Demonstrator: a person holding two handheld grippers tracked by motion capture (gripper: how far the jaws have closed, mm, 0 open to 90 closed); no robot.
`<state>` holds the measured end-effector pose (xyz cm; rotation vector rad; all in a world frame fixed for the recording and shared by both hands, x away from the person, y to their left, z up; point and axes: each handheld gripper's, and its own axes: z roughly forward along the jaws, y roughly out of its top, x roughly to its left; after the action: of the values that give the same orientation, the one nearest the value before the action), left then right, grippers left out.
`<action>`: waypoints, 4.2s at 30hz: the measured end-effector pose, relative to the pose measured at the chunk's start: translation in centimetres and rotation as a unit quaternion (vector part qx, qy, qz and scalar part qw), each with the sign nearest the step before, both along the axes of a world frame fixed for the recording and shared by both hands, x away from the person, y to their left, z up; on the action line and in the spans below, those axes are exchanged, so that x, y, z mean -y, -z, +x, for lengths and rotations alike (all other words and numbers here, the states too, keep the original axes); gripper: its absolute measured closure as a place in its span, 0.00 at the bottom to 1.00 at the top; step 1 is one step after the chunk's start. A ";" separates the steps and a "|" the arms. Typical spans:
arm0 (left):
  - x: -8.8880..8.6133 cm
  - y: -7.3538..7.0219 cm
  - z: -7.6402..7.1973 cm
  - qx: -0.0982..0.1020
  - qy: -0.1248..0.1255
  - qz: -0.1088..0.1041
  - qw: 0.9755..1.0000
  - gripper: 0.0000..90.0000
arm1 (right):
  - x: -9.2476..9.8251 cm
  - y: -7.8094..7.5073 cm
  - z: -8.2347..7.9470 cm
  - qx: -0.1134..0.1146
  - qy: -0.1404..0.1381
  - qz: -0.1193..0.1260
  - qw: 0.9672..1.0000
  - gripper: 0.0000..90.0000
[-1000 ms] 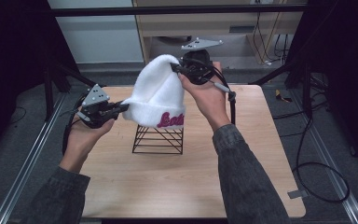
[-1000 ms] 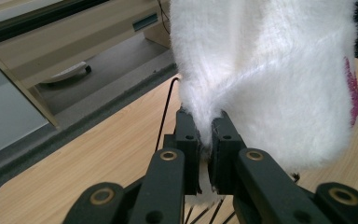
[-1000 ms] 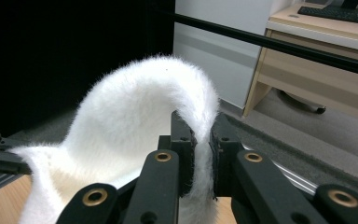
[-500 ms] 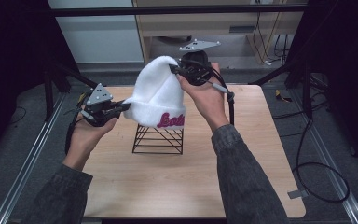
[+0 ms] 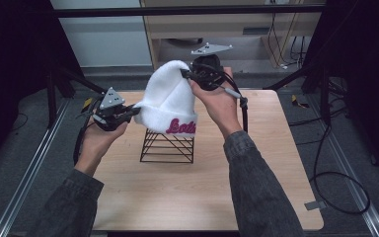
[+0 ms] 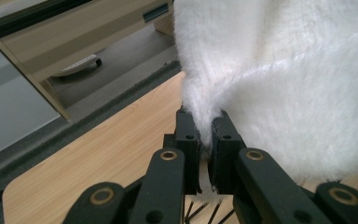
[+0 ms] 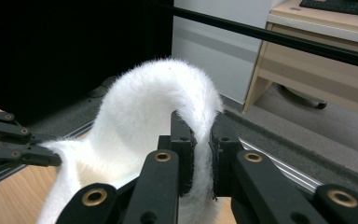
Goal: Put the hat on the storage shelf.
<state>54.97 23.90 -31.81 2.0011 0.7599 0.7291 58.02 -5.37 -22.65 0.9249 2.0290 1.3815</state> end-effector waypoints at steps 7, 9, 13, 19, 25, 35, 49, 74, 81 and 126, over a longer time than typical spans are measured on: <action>0.0 1.2 0.9 -0.003 -0.008 0.000 1.000 0.93 | -0.6 0.4 0.7 -0.005 -0.001 -0.005 1.000 0.92; -0.2 1.4 1.0 -0.005 -0.010 -0.001 1.000 0.93 | -0.8 0.4 0.7 -0.008 -0.002 -0.002 1.000 0.92; -0.6 2.0 1.2 -0.009 -0.014 -0.001 1.000 0.93 | -1.4 0.7 0.9 -0.005 -0.008 -0.006 1.000 0.92; -1.3 2.7 0.8 -0.005 -0.016 -0.003 1.000 0.93 | -2.1 1.2 0.5 -0.004 -0.017 -0.012 1.000 0.92; -1.4 3.8 -0.2 0.001 -0.011 0.001 1.000 0.93 | -2.1 1.7 -0.6 -0.003 -0.027 -0.019 0.999 0.92; -1.1 4.6 -1.2 0.007 -0.004 0.007 1.000 0.93 | -1.2 3.0 -1.6 -0.003 -0.025 -0.031 0.999 0.92; -0.1 4.0 -2.3 0.024 0.018 -0.008 1.000 0.93 | 1.5 3.0 -2.0 -0.003 -0.005 -0.017 1.000 0.92; -1.4 9.0 -2.6 -0.023 0.013 -0.004 1.000 0.93 | -2.7 4.0 -1.8 -0.041 -0.058 -0.078 0.994 0.88; -1.3 9.7 -2.4 -0.035 0.012 -0.003 0.999 0.93 | -2.0 4.5 -2.9 -0.044 -0.062 -0.095 0.993 0.90; -0.2 8.5 0.4 -0.007 -0.019 -0.019 1.000 0.93 | -2.2 1.6 0.9 0.005 -0.072 -0.085 0.994 0.92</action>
<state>55.41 24.09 -40.27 1.9637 0.8159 0.7171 58.97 -3.20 -24.25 0.7100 2.2033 1.2577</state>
